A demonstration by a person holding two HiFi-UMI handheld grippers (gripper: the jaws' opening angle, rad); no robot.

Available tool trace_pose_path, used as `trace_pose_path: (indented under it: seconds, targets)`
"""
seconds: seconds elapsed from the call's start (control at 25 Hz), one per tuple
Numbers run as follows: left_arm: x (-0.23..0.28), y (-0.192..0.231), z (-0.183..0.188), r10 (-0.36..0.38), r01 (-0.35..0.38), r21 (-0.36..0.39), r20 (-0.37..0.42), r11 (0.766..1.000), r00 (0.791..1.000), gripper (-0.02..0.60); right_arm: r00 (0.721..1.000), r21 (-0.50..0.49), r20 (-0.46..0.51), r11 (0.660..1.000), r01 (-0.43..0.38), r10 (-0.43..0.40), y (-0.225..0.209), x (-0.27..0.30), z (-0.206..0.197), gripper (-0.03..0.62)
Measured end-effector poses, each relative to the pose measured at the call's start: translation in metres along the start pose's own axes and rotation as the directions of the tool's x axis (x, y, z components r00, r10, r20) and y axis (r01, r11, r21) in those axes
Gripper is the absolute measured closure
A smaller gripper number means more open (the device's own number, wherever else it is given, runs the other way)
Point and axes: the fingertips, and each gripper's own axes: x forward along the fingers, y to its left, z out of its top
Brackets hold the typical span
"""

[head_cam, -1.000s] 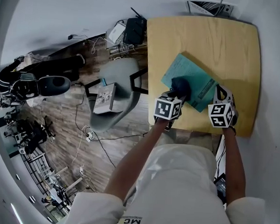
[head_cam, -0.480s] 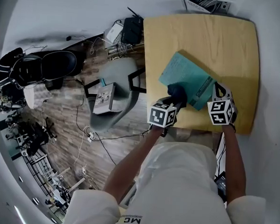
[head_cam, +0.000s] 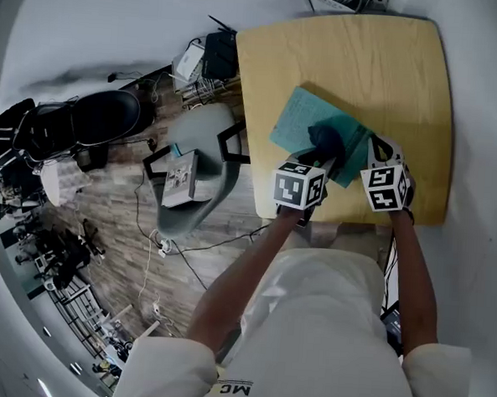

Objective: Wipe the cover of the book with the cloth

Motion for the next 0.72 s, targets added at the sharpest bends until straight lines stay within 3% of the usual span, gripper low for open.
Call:
trace_pose_path:
  seconds: [0.16, 0.28, 0.44, 0.72]
  targets:
    - [0.019, -0.003, 0.029, 0.006, -0.006, -0.032, 0.017, 0.999, 1.0, 0.446, 1.0, 0.005, 0.006, 1.0, 0.005, -0.005, 0.0, 0.001, 0.001, 0.563]
    - [0.04, -0.005, 0.04, 0.007, -0.007, -0.01, 0.004, 1.0, 1.0, 0.446, 1.0, 0.011, 0.011, 1.0, 0.002, -0.002, 0.0, 0.001, 0.001, 0.563]
    - [0.058, -0.012, 0.037, -0.019, 0.021, 0.034, -0.04, 0.999, 0.999, 0.446, 1.0, 0.022, 0.009, 1.0, -0.007, 0.007, -0.002, 0.001, 0.001, 0.563]
    - [0.049, -0.008, 0.021, -0.04, 0.04, -0.001, -0.038, 0.999, 0.998, 0.446, 1.0, -0.025, 0.01, 1.0, 0.009, -0.008, -0.002, 0.001, 0.0, 0.563]
